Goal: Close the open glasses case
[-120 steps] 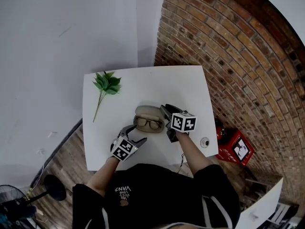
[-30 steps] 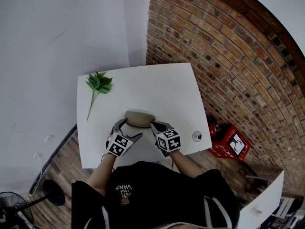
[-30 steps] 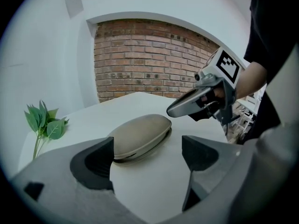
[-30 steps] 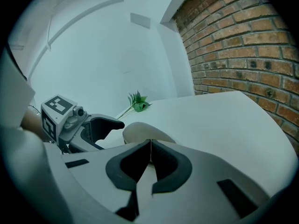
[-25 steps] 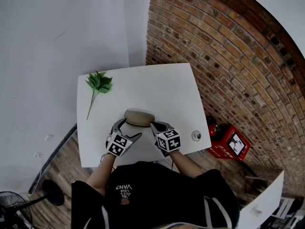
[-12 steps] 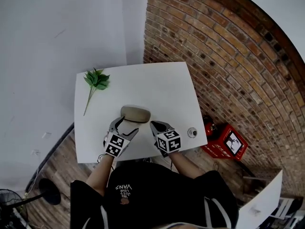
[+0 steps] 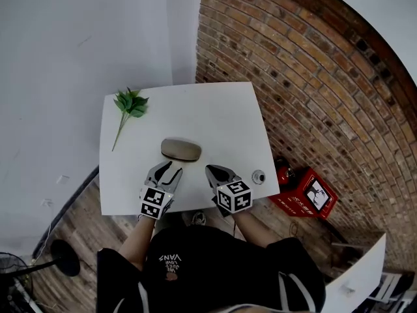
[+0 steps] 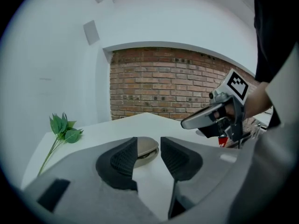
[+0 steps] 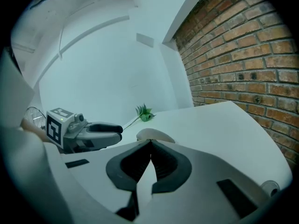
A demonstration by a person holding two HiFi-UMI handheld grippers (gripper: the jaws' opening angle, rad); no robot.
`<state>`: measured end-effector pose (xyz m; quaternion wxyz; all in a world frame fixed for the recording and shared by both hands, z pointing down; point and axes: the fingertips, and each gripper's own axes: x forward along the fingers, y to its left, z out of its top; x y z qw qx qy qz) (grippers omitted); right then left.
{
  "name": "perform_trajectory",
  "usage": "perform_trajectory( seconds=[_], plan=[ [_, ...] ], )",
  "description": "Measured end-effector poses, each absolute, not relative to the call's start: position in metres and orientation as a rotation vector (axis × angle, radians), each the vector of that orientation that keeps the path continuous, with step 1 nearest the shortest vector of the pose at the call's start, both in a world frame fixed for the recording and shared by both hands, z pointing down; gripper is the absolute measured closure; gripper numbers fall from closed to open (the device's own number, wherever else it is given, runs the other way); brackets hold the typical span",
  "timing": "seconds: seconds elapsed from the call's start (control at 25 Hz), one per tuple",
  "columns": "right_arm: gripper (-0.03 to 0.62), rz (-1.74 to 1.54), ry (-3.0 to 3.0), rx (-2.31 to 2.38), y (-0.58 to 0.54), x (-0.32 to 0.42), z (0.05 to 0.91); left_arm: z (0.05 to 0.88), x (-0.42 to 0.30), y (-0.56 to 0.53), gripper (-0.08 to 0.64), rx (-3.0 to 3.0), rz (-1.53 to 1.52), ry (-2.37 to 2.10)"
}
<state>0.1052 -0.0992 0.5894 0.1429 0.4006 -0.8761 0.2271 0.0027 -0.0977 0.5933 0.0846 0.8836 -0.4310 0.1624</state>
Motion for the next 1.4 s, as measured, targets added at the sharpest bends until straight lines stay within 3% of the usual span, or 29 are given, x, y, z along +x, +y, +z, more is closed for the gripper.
perform_trajectory(
  seconds=[0.28, 1.4],
  plan=[
    [0.592, 0.673, -2.526, 1.214, -0.09, 0.103, 0.586, 0.584, -0.002, -0.095, 0.552, 2.673, 0.489, -1.257],
    [0.592, 0.699, -2.368, 1.591, -0.035, 0.03, 0.579, 0.577, -0.075, -0.041, 0.552, 2.845, 0.539, -0.843]
  ],
)
